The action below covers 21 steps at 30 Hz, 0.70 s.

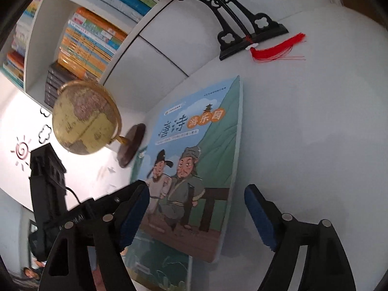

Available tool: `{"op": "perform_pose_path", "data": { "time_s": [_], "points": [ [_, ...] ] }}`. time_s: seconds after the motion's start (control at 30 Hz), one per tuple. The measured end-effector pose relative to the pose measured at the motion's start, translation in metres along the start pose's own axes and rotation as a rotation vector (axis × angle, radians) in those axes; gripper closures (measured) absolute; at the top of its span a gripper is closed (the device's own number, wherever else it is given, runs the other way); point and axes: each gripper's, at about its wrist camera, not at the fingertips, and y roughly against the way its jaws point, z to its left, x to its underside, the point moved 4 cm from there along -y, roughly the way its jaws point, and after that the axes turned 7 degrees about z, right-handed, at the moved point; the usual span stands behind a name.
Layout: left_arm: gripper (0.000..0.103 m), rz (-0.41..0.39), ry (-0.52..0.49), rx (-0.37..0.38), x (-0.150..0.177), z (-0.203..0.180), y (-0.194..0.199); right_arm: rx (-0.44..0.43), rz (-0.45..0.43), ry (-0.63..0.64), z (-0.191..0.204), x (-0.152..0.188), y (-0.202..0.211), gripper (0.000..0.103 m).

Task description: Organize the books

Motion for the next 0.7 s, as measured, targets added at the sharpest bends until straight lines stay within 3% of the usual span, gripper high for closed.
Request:
{"op": "perform_pose_path", "data": {
  "time_s": [0.23, 0.53, 0.7],
  "points": [
    [0.006, 0.013, 0.013, 0.053, 0.004, 0.004, 0.004, -0.039, 0.036, -0.013, 0.004, 0.0, -0.005, 0.019],
    [0.006, 0.037, -0.061, 0.02, 0.012, -0.005, 0.006, -0.044, 0.06, -0.044, -0.002, 0.002, 0.0, 0.015],
    [0.006, 0.061, -0.159, -0.005, 0.024, -0.012, 0.006, 0.048, 0.115, 0.04, 0.004, 0.006, -0.001, 0.015]
  ]
}}
